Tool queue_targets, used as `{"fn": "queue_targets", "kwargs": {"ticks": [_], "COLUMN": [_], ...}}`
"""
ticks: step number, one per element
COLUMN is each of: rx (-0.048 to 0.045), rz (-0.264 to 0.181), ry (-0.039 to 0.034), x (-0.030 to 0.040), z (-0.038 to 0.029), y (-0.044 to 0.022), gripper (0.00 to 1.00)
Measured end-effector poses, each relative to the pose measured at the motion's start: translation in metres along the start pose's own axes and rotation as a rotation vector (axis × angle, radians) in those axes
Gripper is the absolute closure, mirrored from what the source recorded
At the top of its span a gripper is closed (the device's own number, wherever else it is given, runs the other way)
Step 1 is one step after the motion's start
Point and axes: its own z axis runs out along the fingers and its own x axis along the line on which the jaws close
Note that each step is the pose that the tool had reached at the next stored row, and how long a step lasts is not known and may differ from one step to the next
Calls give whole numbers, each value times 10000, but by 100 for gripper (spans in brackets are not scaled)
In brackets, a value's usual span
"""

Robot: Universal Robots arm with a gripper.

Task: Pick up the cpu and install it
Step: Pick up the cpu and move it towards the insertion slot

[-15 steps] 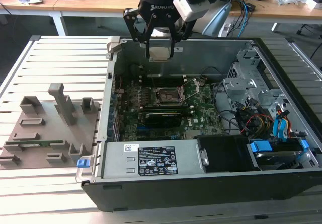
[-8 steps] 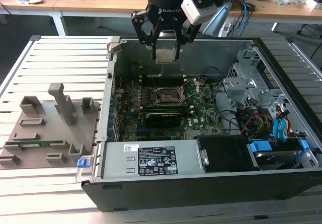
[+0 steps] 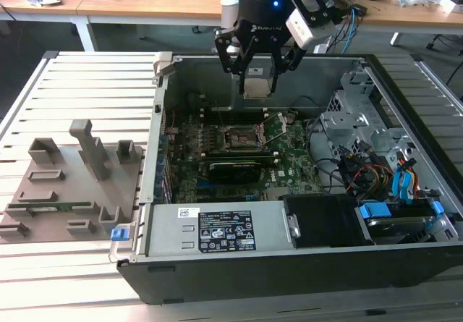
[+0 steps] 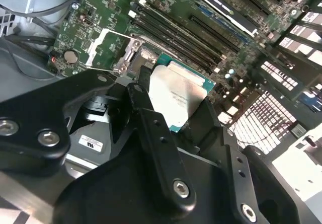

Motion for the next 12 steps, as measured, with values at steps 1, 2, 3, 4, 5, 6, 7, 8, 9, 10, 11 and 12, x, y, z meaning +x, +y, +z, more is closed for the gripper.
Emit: {"fn": "queue_targets", "kwargs": {"ticks": [1,2,3,4,5,6,7,8,9,10,11,12], "rx": [0,1,-1,-1,-2,-2,0,0,-1,-1,5,4], "rz": [0,0,0,-1,0,0,0,1,0,0,-1,-2], "ry": [3,6,13,18,21,23,25,25,25,25,25,25], "x": [-14,-32,-64,-93,-111,-122,-129,-130,-130,-131,-134,-135], "z": [10,26,56,83,103,121,162,195,236,270,304,324], "y": [1,2,5,7,9,11,18,27,40,82,154,164], "gripper": [45,45,45,45,45,45,45,45,45,45,45,45]}}
